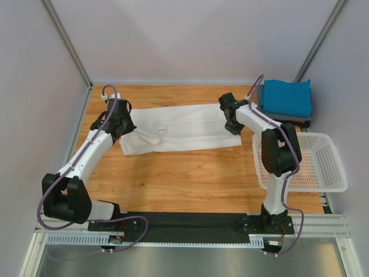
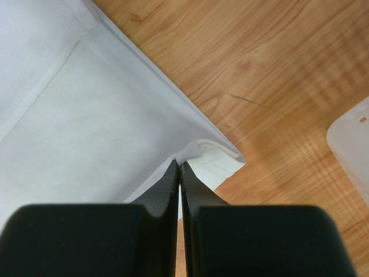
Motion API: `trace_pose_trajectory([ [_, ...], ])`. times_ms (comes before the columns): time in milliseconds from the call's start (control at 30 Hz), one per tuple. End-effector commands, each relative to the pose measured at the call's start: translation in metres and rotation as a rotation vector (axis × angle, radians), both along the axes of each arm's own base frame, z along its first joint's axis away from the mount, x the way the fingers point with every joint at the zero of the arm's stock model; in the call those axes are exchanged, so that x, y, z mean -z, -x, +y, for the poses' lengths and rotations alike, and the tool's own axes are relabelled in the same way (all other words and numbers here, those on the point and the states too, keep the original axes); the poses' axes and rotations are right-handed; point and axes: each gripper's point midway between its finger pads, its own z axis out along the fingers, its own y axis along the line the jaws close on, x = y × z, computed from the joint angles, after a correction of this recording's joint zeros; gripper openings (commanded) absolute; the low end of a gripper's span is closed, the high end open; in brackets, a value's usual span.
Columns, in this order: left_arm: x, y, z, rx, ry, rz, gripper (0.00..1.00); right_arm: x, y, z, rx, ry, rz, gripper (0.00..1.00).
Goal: Fold and stack the t-shirts
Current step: Fold the tshirt
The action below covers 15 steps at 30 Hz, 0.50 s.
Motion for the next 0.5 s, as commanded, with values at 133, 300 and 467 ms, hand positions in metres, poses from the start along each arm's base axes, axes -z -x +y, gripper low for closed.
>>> trace_pose_trajectory([
  [133, -0.020, -0.038, 0.000, 0.033, -0.070, -0.075, 0.00, -0.010, -0.026, -0.001, -0.004, -0.004, -0.055, 0.00],
  [300, -0.028, -0.052, -0.001, 0.041, -0.080, -0.101, 0.00, -0.010, -0.034, -0.004, -0.001, -0.007, -0.061, 0.00],
  [467, -0.032, -0.062, -0.007, 0.065, -0.074, -0.118, 0.00, -0.005, -0.037, -0.005, -0.001, -0.010, -0.052, 0.00],
])
